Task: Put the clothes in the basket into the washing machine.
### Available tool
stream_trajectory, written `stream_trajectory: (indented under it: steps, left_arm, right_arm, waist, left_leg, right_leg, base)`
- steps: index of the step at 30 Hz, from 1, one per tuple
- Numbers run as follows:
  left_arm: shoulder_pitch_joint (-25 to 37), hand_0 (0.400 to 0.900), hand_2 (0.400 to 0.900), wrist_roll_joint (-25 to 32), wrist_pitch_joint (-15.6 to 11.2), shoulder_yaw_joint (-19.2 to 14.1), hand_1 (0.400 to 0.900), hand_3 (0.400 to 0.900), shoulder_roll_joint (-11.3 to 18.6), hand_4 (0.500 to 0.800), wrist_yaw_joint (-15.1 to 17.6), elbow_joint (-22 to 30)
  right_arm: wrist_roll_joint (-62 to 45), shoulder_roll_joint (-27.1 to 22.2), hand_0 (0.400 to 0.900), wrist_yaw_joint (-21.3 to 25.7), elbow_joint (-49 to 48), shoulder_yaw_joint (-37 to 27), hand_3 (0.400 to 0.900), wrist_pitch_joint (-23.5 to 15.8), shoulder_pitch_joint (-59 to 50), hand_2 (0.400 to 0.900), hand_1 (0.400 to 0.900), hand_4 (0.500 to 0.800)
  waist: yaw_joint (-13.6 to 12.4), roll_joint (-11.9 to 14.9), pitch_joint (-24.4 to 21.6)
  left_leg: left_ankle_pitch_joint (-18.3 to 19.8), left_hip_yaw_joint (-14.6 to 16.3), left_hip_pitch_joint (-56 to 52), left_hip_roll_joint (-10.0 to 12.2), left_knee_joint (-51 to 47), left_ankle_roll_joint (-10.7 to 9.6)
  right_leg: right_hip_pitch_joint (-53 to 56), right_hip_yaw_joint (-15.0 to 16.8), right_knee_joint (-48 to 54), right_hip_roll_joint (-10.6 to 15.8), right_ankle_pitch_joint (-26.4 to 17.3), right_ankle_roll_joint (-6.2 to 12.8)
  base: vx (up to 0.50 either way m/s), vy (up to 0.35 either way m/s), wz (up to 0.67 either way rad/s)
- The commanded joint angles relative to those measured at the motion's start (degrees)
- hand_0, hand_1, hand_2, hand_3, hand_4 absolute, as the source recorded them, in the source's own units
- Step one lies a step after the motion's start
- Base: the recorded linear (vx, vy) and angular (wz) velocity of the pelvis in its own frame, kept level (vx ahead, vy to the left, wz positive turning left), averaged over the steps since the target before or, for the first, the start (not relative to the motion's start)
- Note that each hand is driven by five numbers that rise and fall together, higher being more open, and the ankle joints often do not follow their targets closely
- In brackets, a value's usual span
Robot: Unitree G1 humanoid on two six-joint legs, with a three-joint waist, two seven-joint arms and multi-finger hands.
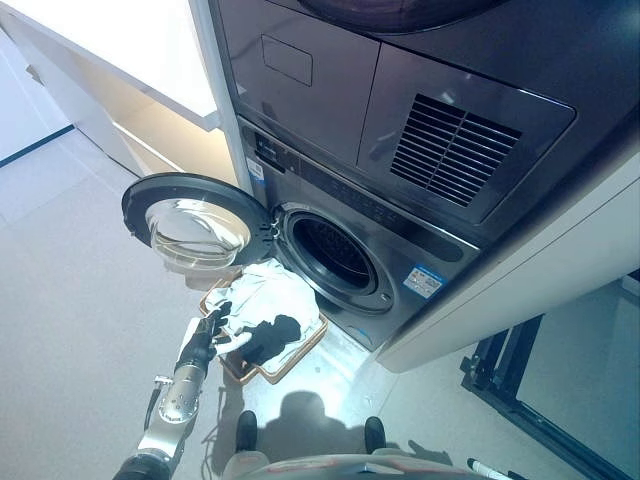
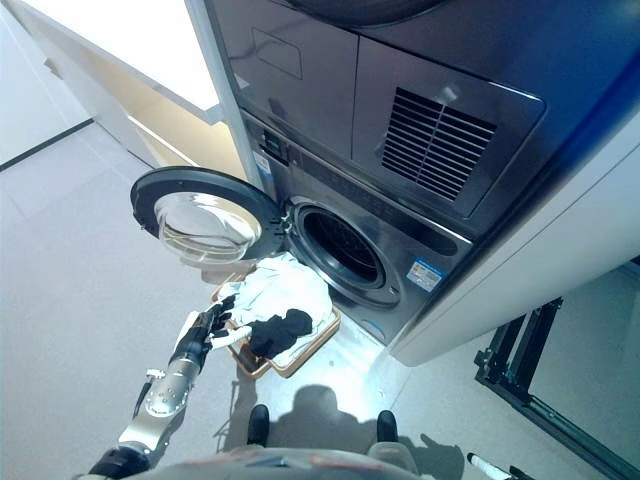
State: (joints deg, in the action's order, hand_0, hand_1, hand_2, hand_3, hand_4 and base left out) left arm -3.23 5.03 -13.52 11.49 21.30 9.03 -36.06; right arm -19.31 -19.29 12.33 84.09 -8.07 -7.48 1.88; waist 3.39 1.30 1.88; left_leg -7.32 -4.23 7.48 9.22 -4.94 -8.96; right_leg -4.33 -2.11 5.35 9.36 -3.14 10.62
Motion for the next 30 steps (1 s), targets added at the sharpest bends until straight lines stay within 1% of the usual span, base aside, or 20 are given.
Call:
stream_trajectory:
  steps: [1, 6, 14, 18, 20, 21, 23, 25, 26, 30]
  left_arm:
    - [4.7, 0.9, 0.9, 1.1, -2.3, -2.6, 0.9, 0.9, 3.3, 0.8, 0.4, 3.4]
    - [4.6, 0.9, 0.9, 1.6, -2.4, -2.6, 0.9, 0.9, 3.3, 0.8, 0.1, 3.8]
    - [4.9, 0.9, 0.9, -1.4, -1.6, -3.1, 0.9, 0.9, 3.4, 0.8, 1.7, 2.3]
    - [5.9, 0.9, 0.9, -2.7, -1.3, -2.4, 0.9, 0.9, 4.0, 0.8, 1.7, 1.2]
    - [6.9, 0.9, 0.9, -3.4, -1.5, -1.8, 0.9, 0.9, 4.5, 0.8, 2.0, 0.8]
    - [8.2, 0.9, 0.9, -4.7, -1.5, -1.0, 0.9, 0.9, 5.2, 0.8, 2.3, 0.2]
    - [8.8, 0.9, 0.9, -4.8, -1.6, -0.8, 0.9, 0.9, 5.4, 0.8, 2.6, 0.0]
    - [10.5, 0.9, 0.9, -5.2, -1.6, -0.4, 0.9, 0.9, 5.8, 0.8, 3.7, -1.6]
    - [10.5, 0.9, 0.9, -5.2, -1.6, -0.4, 0.9, 0.9, 5.8, 0.8, 3.7, -1.6]
    - [13.9, 0.9, 0.9, -6.8, -1.9, 0.8, 0.9, 0.9, 6.5, 0.8, 5.8, -2.7]
  right_arm:
    - [-1.6, -0.4, 0.9, 1.5, 0.8, 0.6, 0.9, -1.5, 1.3, 0.9, 0.9, 0.8]
    - [-1.7, -0.4, 0.9, 1.5, 0.6, 0.6, 0.9, -1.5, 1.3, 0.9, 0.9, 0.8]
    - [-1.1, -0.4, 0.9, 1.6, 0.4, 0.7, 0.9, -1.4, 1.0, 0.9, 0.9, 0.8]
    - [-0.8, -1.1, 0.9, 1.9, -0.6, 1.0, 0.9, -1.4, 0.1, 0.9, 0.9, 0.8]
    - [-0.4, -1.6, 0.9, 2.3, -1.1, 1.1, 0.9, -1.5, -0.5, 0.9, 0.9, 0.8]
    - [-0.2, -2.0, 0.9, 2.5, -1.9, 1.4, 0.9, -1.7, -1.4, 0.9, 0.9, 0.8]
    - [-0.1, -2.1, 0.9, 2.5, -2.1, 1.6, 0.9, -1.8, -1.7, 0.9, 0.9, 0.8]
    - [0.2, -2.2, 0.9, 2.8, -3.1, 2.6, 0.9, -2.1, -2.6, 0.9, 0.9, 0.8]
    - [0.2, -2.2, 0.9, 2.8, -3.1, 2.6, 0.9, -2.1, -2.7, 0.9, 0.9, 0.8]
    - [1.0, -3.4, 0.9, 3.7, -4.5, 3.9, 0.9, -2.6, -5.3, 0.9, 0.9, 0.8]
  waist:
    - [-0.7, 2.9, -0.3]
    - [-0.7, 2.9, -0.3]
    - [-0.5, 2.8, 0.3]
    - [-0.3, 2.5, 1.7]
    - [-0.2, 2.3, 2.5]
    - [0.1, 2.1, 3.6]
    - [0.1, 2.0, 4.0]
    - [0.5, 1.7, 5.8]
    - [0.5, 1.7, 5.8]
    - [0.7, 1.0, 9.6]
  left_leg:
    - [3.3, -2.1, 0.4, 1.6, 2.4, 2.0]
    - [3.4, -2.2, 0.4, 1.6, 2.4, 2.0]
    - [3.1, -2.1, 0.7, 1.6, 2.3, 2.0]
    - [2.8, -1.8, 1.8, 1.3, 2.2, 2.1]
    - [2.6, -1.7, 2.8, 1.2, 2.4, 2.2]
    - [2.5, -1.5, 4.2, 1.0, 2.7, 2.2]
    - [2.4, -1.5, 5.0, 0.9, 2.9, 2.3]
    - [2.3, -1.3, 6.8, 0.9, 3.8, 2.4]
    - [2.3, -1.3, 6.9, 0.9, 3.8, 2.4]
    - [2.5, -0.7, 10.4, 0.1, 5.9, 2.7]
  right_leg:
    - [1.5, 0.1, -3.2, 0.7, 2.3, -0.08]
    - [1.5, 0.1, -3.2, 0.8, 2.3, -0.08]
    - [1.0, 0.3, -3.2, 0.8, 2.2, -0.07]
    - [-0.4, 0.8, -3.1, 1.1, 1.4, 0.13]
    - [-1.5, 1.1, -3.1, 1.3, 1.0, 0.29]
    - [-3.1, 1.6, -3.2, 1.5, 0.7, 0.41]
    - [-3.9, 1.8, -3.4, 1.6, 0.5, 0.42]
    - [-5.7, 2.4, -3.6, 1.9, 0.0, 0.34]
    - [-5.8, 2.4, -3.7, 1.9, 0.0, 0.34]
    - [-8.9, 3.6, -3.5, 2.5, -1.2, 0.35]
  base:
    - [0.0, 0.0, 0.0]
    - [0.0, 0.0, 0.0]
    - [0.0, 0.002, -0.01]
    - [-0.05, 0.022, -0.1]
    - [-0.07, 0.027, -0.09]
    - [-0.08, 0.036, -0.1]
    - [-0.07, 0.031, -0.09]
    - [-0.05, 0.024, -0.08]
    - [-0.05, 0.027, -0.09]
    - [-0.09, 0.045, -0.12]
